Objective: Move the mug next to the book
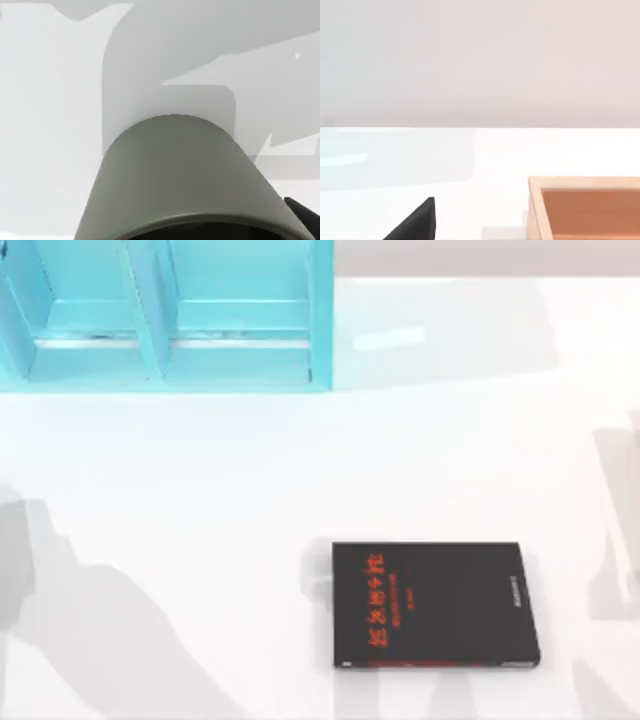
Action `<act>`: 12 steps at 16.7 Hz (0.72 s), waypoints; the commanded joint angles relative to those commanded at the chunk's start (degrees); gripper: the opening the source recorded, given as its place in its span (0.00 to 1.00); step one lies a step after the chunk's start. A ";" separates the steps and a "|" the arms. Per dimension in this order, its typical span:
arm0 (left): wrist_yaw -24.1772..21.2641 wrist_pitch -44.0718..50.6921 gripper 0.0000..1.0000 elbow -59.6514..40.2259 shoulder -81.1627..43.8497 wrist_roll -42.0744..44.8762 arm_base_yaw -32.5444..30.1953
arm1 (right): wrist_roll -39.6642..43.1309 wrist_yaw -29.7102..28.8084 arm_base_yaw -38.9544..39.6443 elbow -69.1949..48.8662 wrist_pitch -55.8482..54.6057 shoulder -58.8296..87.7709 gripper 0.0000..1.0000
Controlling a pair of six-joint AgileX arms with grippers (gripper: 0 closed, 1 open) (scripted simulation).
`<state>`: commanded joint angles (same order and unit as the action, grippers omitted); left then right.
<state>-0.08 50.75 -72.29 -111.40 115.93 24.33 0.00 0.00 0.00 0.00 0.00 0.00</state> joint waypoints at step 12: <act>0.01 10.51 0.00 -6.80 3.47 -0.07 -0.01 | 0.00 0.00 0.00 0.00 0.00 0.00 1.00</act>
<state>-0.08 61.26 -79.09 -107.92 115.87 24.32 0.00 0.00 0.00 0.00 0.00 0.00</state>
